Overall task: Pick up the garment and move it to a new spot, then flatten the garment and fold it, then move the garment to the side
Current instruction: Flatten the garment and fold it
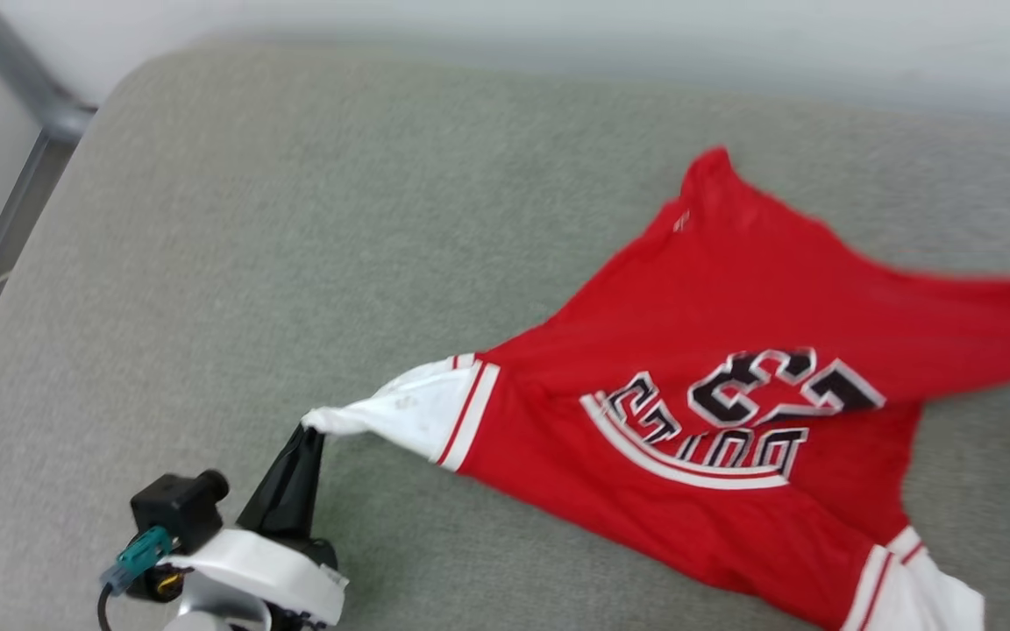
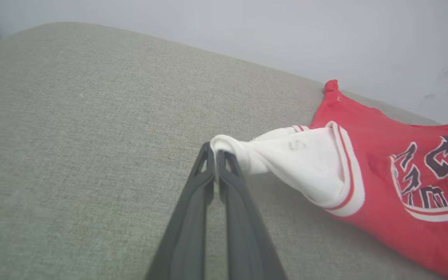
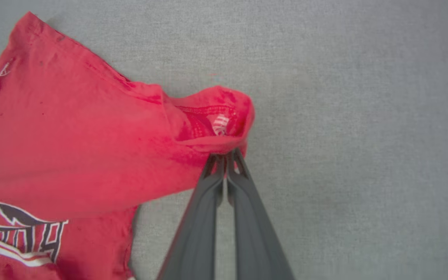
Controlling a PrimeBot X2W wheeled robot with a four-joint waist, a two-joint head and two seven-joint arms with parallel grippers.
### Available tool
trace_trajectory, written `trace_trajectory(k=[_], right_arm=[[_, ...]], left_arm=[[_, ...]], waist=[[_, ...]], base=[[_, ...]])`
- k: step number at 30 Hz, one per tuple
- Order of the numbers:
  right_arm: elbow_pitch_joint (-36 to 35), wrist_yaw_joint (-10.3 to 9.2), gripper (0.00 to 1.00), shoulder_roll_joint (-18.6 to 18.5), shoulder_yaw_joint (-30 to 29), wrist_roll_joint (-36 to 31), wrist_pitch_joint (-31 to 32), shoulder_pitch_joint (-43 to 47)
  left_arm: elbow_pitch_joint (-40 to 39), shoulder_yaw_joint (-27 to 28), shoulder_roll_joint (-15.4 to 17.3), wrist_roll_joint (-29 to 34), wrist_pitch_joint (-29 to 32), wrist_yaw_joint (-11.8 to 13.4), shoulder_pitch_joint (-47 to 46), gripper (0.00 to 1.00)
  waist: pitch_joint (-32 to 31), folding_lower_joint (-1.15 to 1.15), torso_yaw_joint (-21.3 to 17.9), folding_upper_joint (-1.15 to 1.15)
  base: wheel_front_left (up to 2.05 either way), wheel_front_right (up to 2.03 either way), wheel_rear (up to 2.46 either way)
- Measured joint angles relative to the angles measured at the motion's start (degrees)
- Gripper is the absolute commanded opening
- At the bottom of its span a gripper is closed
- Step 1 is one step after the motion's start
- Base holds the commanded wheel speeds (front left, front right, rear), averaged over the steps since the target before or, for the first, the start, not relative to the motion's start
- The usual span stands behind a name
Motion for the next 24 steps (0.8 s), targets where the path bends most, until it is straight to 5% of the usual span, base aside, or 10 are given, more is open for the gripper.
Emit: trace_trajectory(k=[12,22,23,24], right_arm=[[-14.6,0.00,0.00,14.5,-8.9,4.1,-5.9,29.5],[-3.9,-0.01,0.00,16.4,-7.4,14.5,-15.2,42.6],[-2.7,-0.01,0.90,16.4,-6.7,15.8,-17.1,42.6],[-1.8,-0.01,1.00,16.4,-5.8,16.6,-18.9,42.6]], left_arm=[[1.8,1.5,2.3,-2.0,2.3,1.2,4.4,0.00],[4.0,1.5,2.8,-3.2,3.4,1.3,6.5,0.00],[4.1,1.6,2.9,-3.3,3.4,1.4,6.6,0.00],[4.1,1.5,2.9,-3.4,3.5,1.4,6.6,0.00]], waist=[[-6.6,0.00,-6.3,0.00],[-9.5,0.00,-8.6,0.00],[-9.6,0.00,-8.8,0.00],[-9.6,0.00,-8.9,0.00]], base=[[0.00,0.00,0.00],[0.00,0.00,0.00],[0.00,0.00,0.00],[0.00,0.00,0.00]])
